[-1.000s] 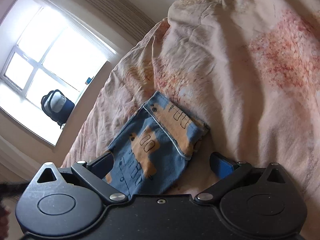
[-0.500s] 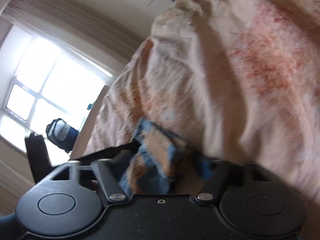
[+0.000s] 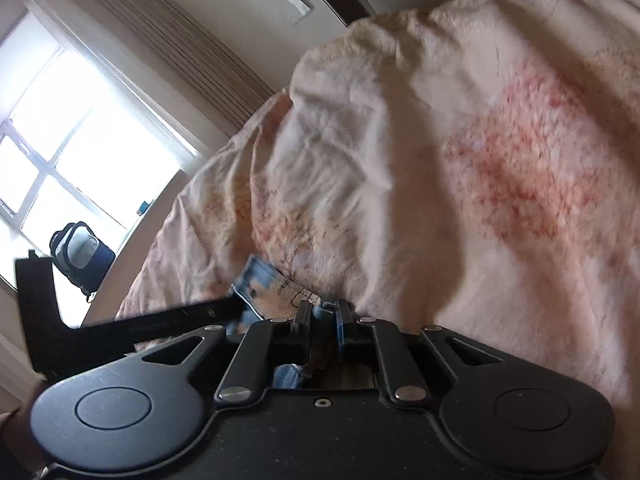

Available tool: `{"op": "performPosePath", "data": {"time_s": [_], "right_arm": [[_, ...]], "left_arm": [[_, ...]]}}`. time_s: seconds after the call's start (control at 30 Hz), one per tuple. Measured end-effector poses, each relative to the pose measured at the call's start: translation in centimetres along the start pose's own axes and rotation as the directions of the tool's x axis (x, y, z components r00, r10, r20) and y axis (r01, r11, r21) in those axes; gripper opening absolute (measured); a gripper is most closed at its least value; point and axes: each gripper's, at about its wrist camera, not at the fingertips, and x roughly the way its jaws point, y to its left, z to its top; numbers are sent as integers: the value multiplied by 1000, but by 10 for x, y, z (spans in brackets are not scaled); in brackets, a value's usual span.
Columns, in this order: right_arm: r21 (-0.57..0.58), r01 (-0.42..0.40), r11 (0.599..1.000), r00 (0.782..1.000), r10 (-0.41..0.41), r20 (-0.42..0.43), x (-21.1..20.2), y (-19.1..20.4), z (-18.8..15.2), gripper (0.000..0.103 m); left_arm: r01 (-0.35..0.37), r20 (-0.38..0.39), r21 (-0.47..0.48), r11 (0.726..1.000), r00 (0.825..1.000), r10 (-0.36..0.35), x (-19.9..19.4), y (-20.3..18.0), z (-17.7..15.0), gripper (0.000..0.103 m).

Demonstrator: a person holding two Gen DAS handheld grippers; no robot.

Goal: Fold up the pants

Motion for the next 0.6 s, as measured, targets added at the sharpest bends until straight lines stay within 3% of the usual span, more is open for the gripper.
{"op": "performPosePath", "data": {"time_s": [0.13, 0.27, 0.33, 0.43, 0.6], "right_arm": [[9, -4, 1000, 1000, 4, -5, -2, 0, -2, 14], [-32, 2, 999, 1000, -2, 0, -4, 5, -4, 18], [-51, 3, 999, 1000, -3, 2, -5, 8, -5, 21], [-65, 1, 998, 1000, 0, 3, -5, 11, -4, 18], [-187, 4, 982, 999, 6, 50, -13, 28, -7, 16]], "left_arm": [[35, -25, -131, 991, 999, -39, -15, 1, 18, 103], [42, -108, -161, 986, 992, -60, -19, -15, 38, 101], [38, -156, -132, 990, 986, -59, -21, -28, 47, 94], [43, -225, -106, 993, 972, -66, -25, -45, 61, 94], [87, -292, -216, 972, 944, -150, -23, -51, 74, 94]]}}
